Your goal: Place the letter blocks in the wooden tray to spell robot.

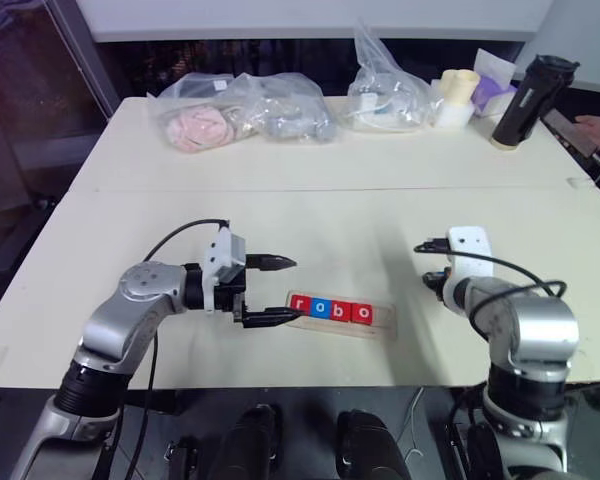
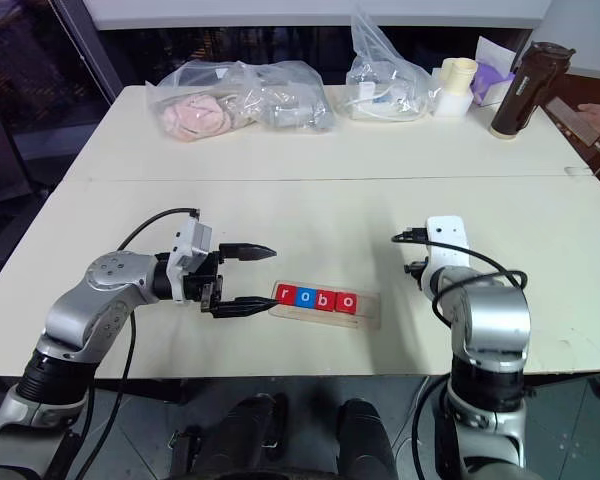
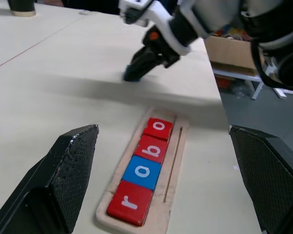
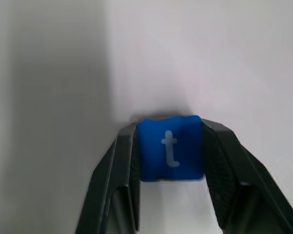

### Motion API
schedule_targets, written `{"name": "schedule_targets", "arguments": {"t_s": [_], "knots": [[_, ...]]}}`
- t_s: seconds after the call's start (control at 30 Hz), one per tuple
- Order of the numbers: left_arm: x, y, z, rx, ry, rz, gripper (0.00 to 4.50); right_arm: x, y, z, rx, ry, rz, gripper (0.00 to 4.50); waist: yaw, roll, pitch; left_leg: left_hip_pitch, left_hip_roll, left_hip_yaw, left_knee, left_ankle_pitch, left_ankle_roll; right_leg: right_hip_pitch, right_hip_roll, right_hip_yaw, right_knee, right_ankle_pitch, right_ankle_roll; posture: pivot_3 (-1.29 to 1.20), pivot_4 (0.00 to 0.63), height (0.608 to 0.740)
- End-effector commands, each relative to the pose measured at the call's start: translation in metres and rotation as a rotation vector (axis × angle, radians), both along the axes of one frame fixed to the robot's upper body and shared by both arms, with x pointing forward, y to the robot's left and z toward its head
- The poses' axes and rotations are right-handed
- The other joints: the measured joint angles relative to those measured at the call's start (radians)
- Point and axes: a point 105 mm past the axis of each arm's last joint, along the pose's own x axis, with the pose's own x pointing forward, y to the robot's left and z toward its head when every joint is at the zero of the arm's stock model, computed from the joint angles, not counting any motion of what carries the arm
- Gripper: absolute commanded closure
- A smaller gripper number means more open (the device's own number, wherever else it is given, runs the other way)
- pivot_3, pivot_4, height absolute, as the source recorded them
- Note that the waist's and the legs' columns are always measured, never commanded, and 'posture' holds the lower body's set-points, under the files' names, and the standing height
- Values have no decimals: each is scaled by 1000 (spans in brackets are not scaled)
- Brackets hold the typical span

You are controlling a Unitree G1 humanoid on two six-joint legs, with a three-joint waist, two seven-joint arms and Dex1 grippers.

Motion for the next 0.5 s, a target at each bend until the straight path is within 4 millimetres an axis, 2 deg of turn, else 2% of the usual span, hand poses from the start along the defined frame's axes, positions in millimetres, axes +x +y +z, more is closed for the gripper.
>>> {"name": "schedule_targets", "arguments": {"t_s": [0.03, 0.3, 0.43, 0.5], "knots": [[-1, -2, 5, -14, -29, -15, 0, -11, 3, 11, 4, -62, 38, 3337, -1, 0, 0, 0, 0, 0, 0, 0, 0, 0, 0, 0, 0, 0, 0, 0, 150, 738], [1, -3, 4, -14, -33, -22, 0, -27, 6, 1, 30, -51, 34, 3337, 3, 0, 0, 0, 0, 0, 1, 0, 0, 0, -1, 0, -1, 0, 0, 0, 150, 738], [1, -3, 4, -13, -33, -24, 0, -26, 6, 4, 24, -53, 57, 1375, 4, 0, 0, 0, 0, 0, 0, 0, 0, 0, -2, 0, -1, 0, -1, 0, 150, 738], [1, -3, 4, -13, -32, -23, 0, -23, 7, 12, -13, -48, 141, 296, 4, 0, 0, 0, 0, 0, 0, 0, 0, 0, -2, 0, -1, -1, -1, 0, 150, 738]]}}
